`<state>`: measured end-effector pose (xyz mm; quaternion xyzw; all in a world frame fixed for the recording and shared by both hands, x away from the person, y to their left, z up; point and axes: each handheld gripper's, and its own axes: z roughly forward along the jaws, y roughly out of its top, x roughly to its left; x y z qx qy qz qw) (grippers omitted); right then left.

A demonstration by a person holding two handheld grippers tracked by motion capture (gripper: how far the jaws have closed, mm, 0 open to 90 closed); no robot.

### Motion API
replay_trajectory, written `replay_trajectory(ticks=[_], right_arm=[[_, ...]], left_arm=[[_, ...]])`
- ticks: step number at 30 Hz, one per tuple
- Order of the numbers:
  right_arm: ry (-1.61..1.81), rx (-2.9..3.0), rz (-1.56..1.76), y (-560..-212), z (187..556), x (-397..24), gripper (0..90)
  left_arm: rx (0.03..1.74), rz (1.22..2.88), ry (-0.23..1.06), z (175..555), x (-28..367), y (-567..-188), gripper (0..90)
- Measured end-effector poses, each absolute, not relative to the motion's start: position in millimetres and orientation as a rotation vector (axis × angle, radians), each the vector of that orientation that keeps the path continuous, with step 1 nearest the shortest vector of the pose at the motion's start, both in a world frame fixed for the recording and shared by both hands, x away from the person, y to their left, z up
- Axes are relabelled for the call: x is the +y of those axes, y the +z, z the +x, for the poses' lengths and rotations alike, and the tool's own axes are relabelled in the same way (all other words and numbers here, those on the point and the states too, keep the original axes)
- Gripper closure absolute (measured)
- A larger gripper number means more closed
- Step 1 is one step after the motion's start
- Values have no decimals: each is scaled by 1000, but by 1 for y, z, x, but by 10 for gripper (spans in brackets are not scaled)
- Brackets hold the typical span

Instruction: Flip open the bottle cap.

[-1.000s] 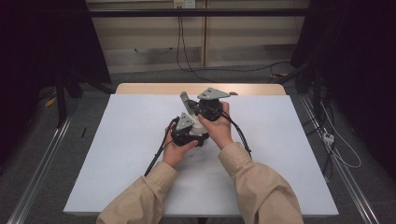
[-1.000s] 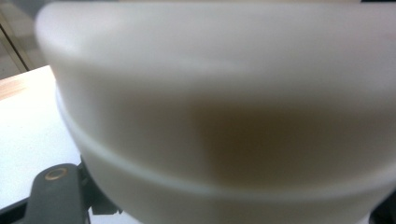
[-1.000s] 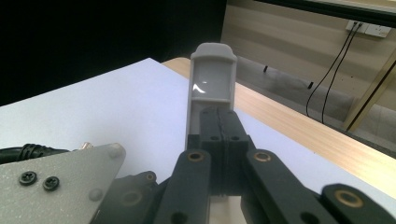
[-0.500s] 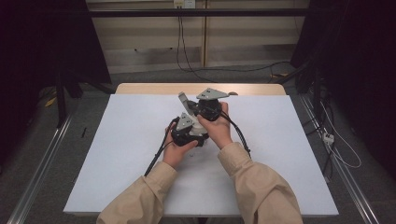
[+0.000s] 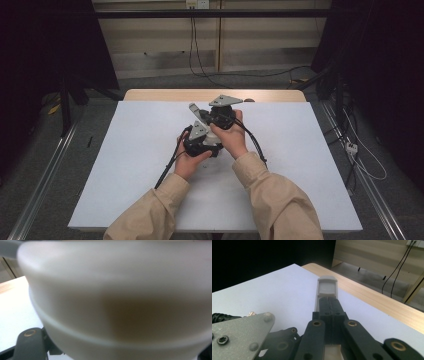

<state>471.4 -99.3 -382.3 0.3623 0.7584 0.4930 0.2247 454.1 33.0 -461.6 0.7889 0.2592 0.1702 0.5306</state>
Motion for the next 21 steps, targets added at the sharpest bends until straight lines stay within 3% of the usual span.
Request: replay_trajectory(ticks=[8, 13, 17, 21], right_arm=[[1351, 2111, 995, -381, 470, -102, 900], [1374, 2100, 992, -382, 466, -104, 842], [1379, 2087, 986, -381, 461, -108, 750], [1388, 2065, 1013, -376, 454, -117, 582]], left_arm=[[620, 1884, 416, 453, 32, -461, 183], [609, 1883, 406, 453, 32, -461, 152], [599, 1935, 409, 452, 34, -460, 103], [602, 1958, 393, 450, 39, -456, 75]])
